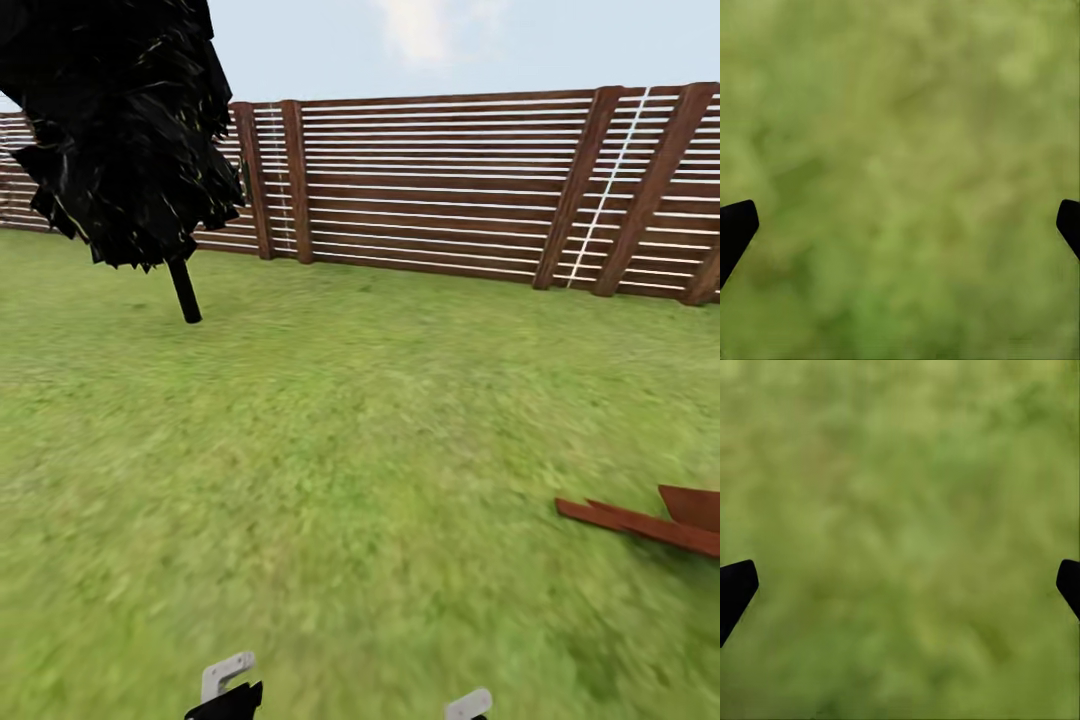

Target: Take the three Easter eggs out of the wicker basket on the lawn in the garden, then place them on the lawn next to a single tree (choose any tree) so that all three eggs are next to the same tree and none are left in the basket.

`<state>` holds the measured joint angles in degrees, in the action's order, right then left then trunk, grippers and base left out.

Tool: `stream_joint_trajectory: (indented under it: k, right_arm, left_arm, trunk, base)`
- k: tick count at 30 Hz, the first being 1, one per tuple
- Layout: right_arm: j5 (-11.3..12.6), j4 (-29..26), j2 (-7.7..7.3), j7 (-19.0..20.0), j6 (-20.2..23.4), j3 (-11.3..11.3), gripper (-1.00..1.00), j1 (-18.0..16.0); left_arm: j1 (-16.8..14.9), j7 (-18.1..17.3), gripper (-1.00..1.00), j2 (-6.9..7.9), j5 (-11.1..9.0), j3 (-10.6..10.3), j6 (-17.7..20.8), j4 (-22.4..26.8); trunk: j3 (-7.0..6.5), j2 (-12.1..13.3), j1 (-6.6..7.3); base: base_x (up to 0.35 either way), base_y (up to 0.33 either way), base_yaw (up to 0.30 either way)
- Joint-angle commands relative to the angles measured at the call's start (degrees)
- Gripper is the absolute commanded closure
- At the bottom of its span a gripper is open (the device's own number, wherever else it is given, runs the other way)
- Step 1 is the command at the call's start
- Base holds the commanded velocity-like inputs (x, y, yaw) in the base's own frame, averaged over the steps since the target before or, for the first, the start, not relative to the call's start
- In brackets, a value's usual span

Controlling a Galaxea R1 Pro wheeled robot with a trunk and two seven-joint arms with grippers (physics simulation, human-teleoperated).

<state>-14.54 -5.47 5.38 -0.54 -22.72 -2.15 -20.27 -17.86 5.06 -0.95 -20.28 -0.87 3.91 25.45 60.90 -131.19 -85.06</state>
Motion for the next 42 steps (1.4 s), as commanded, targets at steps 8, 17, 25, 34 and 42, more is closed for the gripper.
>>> stream_joint_trajectory:
  k: [8, 17, 25, 34, 42]
  right_arm:
    - [-0.19, -1.78, 0.80, -0.31, -0.38, 0.14, -1.00, -0.34]
    - [-0.04, -1.71, 0.46, -0.34, -0.48, 0.25, -1.00, -0.47]
    - [-0.05, -1.80, 0.38, -0.34, -0.48, 0.30, -1.00, -0.47]
    - [-0.10, -2.25, 0.71, -0.42, -0.57, 0.20, -1.00, -0.55]
    - [-0.27, -2.35, 0.77, -0.16, -0.57, 0.10, -1.00, -0.56]
  left_arm:
    - [-0.03, 0.29, -1.00, 0.15, -0.37, -0.09, 0.31, 0.20]
    - [-0.01, 0.30, -1.00, 0.19, -0.37, -0.03, 0.31, 0.20]
    - [-0.01, 0.30, -1.00, 0.22, -0.37, -0.01, 0.31, 0.19]
    - [0.01, 0.30, -1.00, 0.08, -0.37, -0.04, 0.31, 0.19]
    - [0.01, 0.30, -1.00, 0.15, -0.37, -0.01, 0.31, 0.21]
  trunk:
    - [0.29, -0.02, -0.02]
    - [0.57, -0.02, -0.02]
    - [1.00, -0.02, -0.02]
    - [1.56, -0.02, -0.02]
    - [1.87, -0.02, -0.02]
  base:
    - [0.336, 0.000, 0.289]
    - [0.336, 0.000, 0.137]
    - [0.336, 0.000, 0.181]
    - [0.336, 0.000, 0.209]
    - [0.336, 0.000, 0.120]
